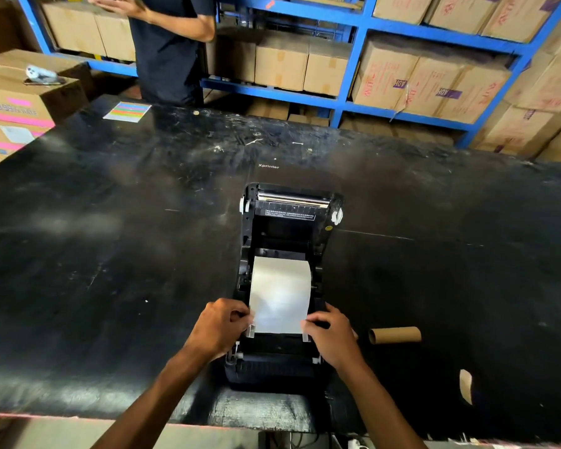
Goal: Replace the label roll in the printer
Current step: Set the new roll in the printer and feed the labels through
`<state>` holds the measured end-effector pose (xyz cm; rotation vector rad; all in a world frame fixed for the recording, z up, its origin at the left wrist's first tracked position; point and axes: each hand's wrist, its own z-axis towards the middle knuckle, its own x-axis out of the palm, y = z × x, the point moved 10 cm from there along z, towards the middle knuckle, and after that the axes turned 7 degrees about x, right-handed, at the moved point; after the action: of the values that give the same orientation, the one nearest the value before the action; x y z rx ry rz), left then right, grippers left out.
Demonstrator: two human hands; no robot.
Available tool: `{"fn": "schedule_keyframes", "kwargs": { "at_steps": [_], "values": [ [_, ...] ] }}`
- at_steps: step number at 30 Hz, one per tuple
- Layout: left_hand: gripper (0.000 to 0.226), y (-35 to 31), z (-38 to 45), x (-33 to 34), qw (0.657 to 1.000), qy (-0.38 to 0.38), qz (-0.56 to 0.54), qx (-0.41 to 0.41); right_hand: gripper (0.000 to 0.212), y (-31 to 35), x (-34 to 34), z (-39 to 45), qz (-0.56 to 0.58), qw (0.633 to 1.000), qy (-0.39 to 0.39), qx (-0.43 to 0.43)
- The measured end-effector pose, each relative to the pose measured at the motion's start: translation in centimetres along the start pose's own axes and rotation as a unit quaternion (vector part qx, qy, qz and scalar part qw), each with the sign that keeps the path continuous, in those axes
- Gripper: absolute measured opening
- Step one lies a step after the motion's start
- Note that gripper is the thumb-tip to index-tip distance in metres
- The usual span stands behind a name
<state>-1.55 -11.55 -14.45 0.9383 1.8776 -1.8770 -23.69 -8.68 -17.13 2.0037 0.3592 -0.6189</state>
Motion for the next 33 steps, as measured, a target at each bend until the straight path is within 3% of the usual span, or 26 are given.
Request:
{"fn": "schedule_keyframes", "kwargs": {
  "at_steps": [4,8,10,15,20,24,33],
  "values": [
    [0.017,-0.1,0.0,0.0,1.000,0.010,0.006,-0.013,0.028,-0.2,0.3,0.6,0.024,0.999,0.035,0.032],
    [0.026,-0.2,0.5,0.4,0.996,0.052,0.067,-0.022,0.012,-0.2,0.3,0.3,0.050,0.996,0.056,0.041],
    [0.032,-0.1,0.6,0.4,0.996,0.058,0.063,-0.029,0.014,-0.1,0.3,0.2,0.036,0.998,0.051,0.021],
    [0.015,0.3,0.6,-0.1,0.999,0.028,0.007,-0.031,0.032,0.9,-0.4,0.2,-0.039,0.999,0.007,-0.001],
    [0.017,0.4,0.7,0.3,0.999,0.036,0.027,-0.024,0.014,0.0,-0.6,0.3,0.065,0.998,0.016,0.016],
    [0.014,0.8,0.9,0.1,0.999,0.030,-0.010,-0.031,0.014,0.4,-0.6,0.3,0.021,0.999,-0.008,-0.037],
    [0.012,0.2,0.7,0.1,0.999,0.020,0.031,-0.022,0.012,1.0,-1.2,0.0,-0.022,0.999,-0.025,-0.035]
  ]
}}
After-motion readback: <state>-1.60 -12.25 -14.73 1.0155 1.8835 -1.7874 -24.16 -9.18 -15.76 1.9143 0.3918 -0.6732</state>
